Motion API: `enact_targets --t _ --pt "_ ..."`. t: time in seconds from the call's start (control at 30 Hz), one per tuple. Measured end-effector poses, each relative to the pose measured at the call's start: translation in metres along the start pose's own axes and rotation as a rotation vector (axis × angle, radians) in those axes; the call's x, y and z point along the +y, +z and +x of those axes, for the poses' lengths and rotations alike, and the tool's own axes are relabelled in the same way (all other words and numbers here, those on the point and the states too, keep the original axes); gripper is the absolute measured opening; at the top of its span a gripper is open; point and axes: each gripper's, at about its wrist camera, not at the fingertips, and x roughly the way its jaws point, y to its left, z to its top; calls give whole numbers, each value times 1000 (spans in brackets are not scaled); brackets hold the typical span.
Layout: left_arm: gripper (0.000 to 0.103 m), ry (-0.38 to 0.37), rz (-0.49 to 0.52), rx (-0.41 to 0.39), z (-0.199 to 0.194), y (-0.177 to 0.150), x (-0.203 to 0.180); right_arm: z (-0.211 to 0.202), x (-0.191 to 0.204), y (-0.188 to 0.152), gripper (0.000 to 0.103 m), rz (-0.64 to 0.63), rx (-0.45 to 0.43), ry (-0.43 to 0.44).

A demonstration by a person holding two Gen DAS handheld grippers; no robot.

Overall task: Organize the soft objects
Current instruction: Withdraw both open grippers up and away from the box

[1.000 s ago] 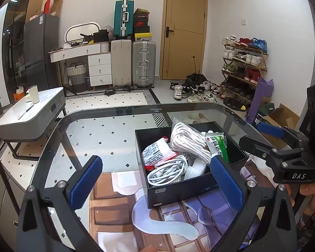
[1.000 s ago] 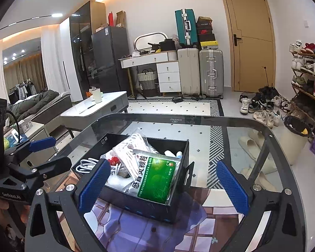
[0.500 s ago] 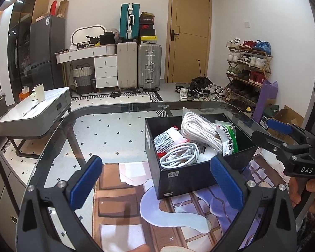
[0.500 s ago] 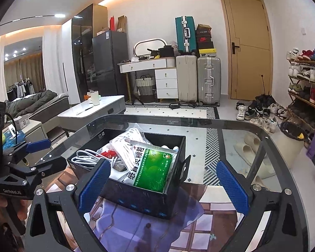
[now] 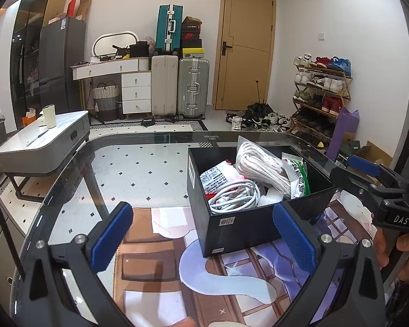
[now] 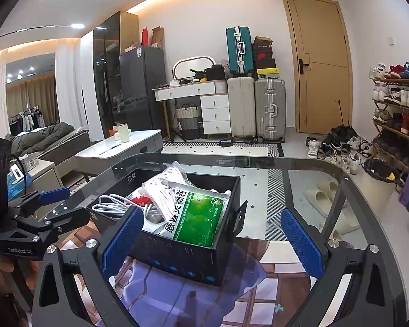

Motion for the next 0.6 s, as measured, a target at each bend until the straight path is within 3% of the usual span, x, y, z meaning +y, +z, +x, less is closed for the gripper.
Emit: enact_targets --t 0.6 --pt "103 -9 3 -27 -4 -1 1 3 7 -2 102 -37 -6 -14"
